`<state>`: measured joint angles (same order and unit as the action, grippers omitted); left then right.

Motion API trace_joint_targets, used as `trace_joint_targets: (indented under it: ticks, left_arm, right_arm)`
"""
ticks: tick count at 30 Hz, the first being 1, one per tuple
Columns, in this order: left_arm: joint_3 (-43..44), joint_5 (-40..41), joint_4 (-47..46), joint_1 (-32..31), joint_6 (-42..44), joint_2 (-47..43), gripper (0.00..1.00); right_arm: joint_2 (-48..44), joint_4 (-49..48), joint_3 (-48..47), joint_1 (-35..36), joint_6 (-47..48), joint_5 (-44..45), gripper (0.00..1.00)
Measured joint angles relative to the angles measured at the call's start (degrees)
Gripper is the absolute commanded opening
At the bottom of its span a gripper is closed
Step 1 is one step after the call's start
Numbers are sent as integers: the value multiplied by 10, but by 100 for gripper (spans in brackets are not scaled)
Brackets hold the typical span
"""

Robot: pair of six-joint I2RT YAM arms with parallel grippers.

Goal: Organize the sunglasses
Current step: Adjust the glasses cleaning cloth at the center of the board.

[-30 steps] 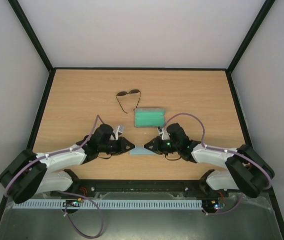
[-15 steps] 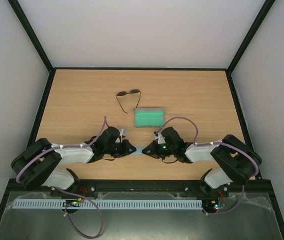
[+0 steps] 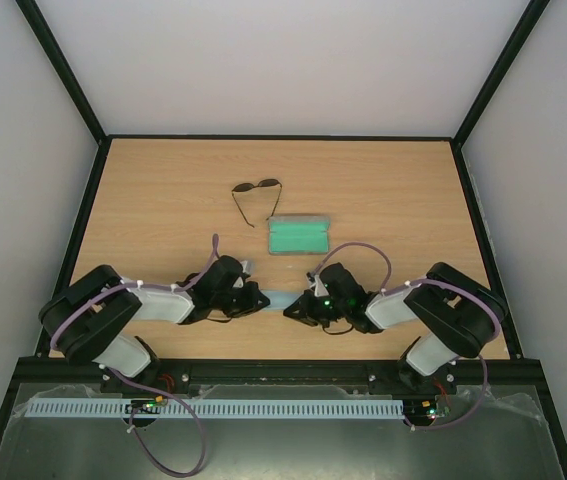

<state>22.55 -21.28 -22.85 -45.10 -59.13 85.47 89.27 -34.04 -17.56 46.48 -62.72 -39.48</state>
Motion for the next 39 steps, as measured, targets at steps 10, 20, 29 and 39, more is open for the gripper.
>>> trace_joint_targets:
  ticks: [10, 20, 29, 39]
  left_arm:
    - [-5, 14, 4, 0, 10, -6, 3]
    - [24, 38, 91, -1, 26, -123, 5]
    - [30, 35, 69, -10, 23, -66, 4]
    - [26, 36, 23, -40, 14, -10, 3]
  right_arm:
    - [-10, -4, 6, 0, -4, 12, 8]
    - [-94, 49, -27, 0, 12, 16, 10]
    - [-1, 35, -39, 0, 19, 22, 6]
    - [19, -10, -19, 0, 16, 26, 6]
